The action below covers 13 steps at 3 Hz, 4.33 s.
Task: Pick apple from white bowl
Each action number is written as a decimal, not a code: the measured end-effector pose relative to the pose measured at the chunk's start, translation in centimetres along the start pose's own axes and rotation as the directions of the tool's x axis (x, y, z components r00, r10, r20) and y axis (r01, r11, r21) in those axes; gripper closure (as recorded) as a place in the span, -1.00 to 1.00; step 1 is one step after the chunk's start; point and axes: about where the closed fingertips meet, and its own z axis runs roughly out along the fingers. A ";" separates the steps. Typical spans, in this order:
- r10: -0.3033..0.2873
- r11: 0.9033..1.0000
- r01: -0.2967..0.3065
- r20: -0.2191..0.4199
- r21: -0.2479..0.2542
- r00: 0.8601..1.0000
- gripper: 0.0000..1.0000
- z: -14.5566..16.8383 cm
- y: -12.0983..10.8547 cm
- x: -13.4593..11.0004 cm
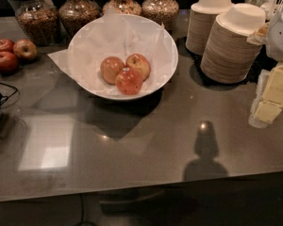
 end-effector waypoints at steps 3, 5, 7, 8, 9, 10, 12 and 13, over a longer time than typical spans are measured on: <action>-0.141 0.990 0.139 0.095 0.028 0.985 -1.00 2.0 -2.6 -5.7; -0.213 0.977 0.211 0.131 0.035 0.968 -1.00 3.5 -3.9 -9.5; -0.193 0.980 0.177 0.232 0.089 0.953 -1.00 3.6 -5.0 -11.1; -0.199 0.979 0.167 0.359 0.119 0.912 -1.00 3.9 -6.6 -14.6; -0.197 0.979 0.150 0.454 0.138 0.869 -1.00 4.1 -7.8 -16.7; -0.193 0.981 0.148 0.540 0.126 0.819 -1.00 5.0 -9.0 -18.7; -0.232 0.968 0.249 0.556 0.046 0.799 -0.63 9.3 -8.8 -23.7; -0.250 0.956 0.293 0.553 0.010 0.795 -0.20 10.6 -8.5 -25.6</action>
Offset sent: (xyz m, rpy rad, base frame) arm 0.0301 0.0305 -0.0031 0.0545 -0.0472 0.1111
